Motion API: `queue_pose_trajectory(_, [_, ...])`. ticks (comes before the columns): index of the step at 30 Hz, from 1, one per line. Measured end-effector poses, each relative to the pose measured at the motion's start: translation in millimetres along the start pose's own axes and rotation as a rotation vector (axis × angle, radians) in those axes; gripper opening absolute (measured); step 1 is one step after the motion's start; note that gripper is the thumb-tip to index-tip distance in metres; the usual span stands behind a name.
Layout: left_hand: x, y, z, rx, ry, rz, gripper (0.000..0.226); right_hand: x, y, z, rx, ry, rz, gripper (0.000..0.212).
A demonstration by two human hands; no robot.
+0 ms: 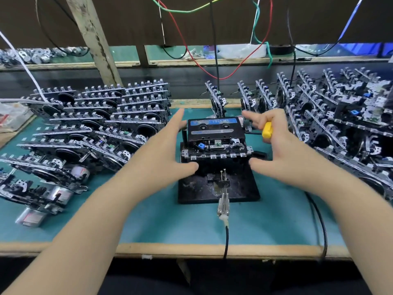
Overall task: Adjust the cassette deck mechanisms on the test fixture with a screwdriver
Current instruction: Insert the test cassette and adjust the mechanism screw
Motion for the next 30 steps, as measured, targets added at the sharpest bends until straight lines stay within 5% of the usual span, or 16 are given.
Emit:
queue_pose_trajectory(6, [26,12,-16,0.261,-0.123,-0.008,0.127,30,-6,-7,-0.302,-0.163,0.083,0.064])
queue_pose_trajectory(18, [34,9,-19,0.239,-0.120,-0.014,0.126,37,0,-10,-0.278,-0.171,0.094,0.069])
queue_pose_trajectory(25, [-7,7,9,0.234,0.011,0.260,0.099,34,7,-9,-0.222,-0.136,0.104,0.065])
queue_pose_trajectory(30, [-19,5,37,0.042,0.187,0.242,0.099,32,6,-8,-0.235,-0.153,0.107,0.064])
Point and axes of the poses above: each hand's wrist, its own x-axis towards the middle knuckle, its own z-axis out of the palm, y = z × x, the point moved 3 cm from there along x, towards the middle knuckle, and after that the axes turned 6 degrees about y, right-handed, at the moved point
